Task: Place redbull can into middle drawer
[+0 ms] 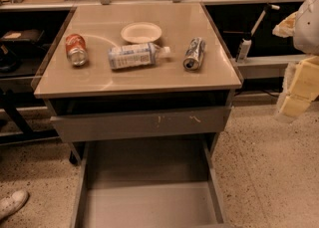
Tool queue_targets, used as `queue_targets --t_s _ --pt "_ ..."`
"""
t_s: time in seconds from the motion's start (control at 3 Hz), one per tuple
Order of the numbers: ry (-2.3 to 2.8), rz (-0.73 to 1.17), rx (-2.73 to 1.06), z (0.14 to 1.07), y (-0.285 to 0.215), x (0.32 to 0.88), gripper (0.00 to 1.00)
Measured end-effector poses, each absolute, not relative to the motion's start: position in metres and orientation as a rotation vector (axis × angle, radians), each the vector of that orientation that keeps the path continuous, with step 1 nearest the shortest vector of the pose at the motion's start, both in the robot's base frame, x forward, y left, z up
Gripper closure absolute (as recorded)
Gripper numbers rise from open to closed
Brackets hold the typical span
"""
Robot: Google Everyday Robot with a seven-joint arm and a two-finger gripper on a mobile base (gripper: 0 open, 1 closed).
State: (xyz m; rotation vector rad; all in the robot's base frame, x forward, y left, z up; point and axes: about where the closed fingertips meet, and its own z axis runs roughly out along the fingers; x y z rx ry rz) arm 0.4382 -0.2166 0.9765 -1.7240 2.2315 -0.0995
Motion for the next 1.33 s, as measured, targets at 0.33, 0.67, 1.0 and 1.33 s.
queue_targets --t_s 0.33,0.67,1.0,1.33 --pt "2.233 -0.111 -1.718 0.979 -0.217 0.439 0.0" --pt "2.347 -0.121 -1.642 0.977 -0.225 0.455 0.0" --pt "2.562 -0.146 -1.434 0.968 -0.247 0.516 0.0" --pt "2.712 -0.133 -1.168 0.951 -0.265 0.58 0.0"
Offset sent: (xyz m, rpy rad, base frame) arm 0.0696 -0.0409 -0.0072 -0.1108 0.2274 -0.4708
